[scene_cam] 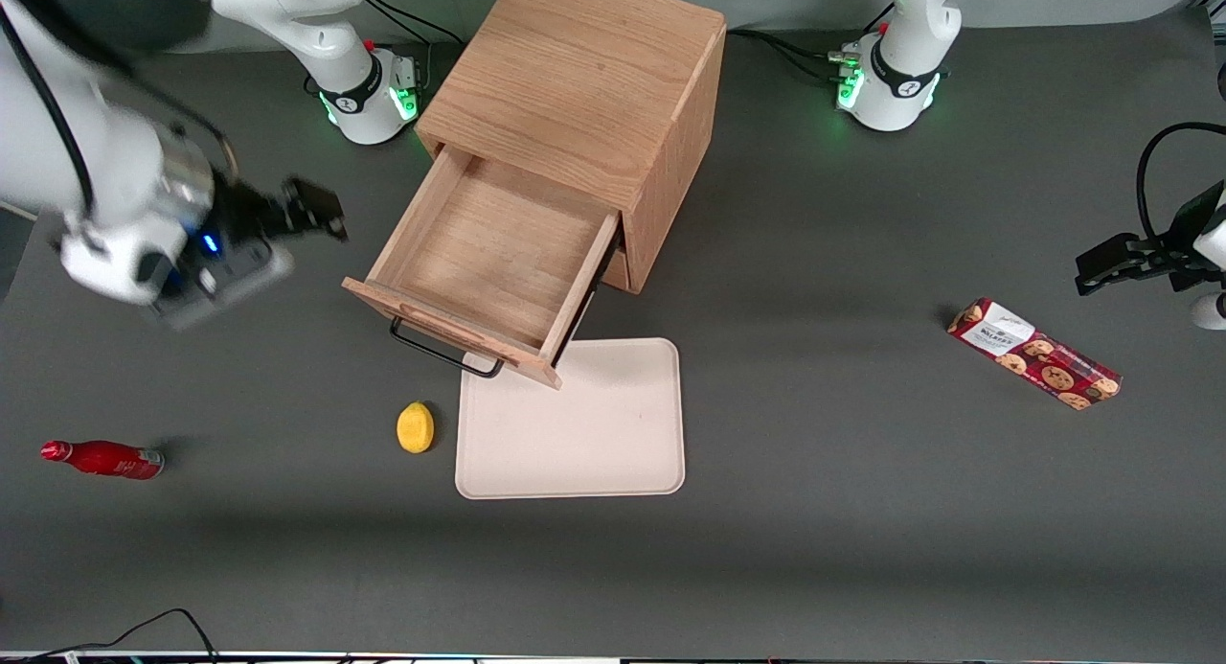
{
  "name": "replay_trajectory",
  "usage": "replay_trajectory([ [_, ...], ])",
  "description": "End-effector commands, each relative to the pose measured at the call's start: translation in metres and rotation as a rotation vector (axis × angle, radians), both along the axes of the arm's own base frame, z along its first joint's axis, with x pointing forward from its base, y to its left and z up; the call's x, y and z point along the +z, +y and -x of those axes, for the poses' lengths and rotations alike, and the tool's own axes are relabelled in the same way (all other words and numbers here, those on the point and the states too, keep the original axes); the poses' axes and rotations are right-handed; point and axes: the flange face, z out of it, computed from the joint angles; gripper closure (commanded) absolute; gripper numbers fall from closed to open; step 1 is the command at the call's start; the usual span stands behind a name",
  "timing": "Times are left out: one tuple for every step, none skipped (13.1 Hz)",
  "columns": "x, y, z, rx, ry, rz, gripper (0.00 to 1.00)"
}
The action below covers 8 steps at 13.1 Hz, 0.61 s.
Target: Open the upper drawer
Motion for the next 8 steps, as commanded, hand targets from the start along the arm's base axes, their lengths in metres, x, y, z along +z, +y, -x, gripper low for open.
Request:
replay_trajectory([
  [0.003,-0.027,0.070,-0.129,-0.020,0.084,0.00],
  [0.006,-0.048,0.086,-0.180,-0.033,0.089,0.00],
  [0.001,-0.062,0.102,-0.211,-0.030,0.090,0.00],
  [-0.004,-0.079,0.120,-0.260,-0.058,0.086,0.00],
  [-0.009,-0.104,0.131,-0.291,-0.066,0.072,0.00],
  [-0.011,-0.115,0.136,-0.301,-0.064,0.078,0.00],
  [-0.012,-0.119,0.135,-0.289,-0.069,0.115,0.00],
  [-0.011,-0.122,0.133,-0.276,-0.081,0.142,0.00],
])
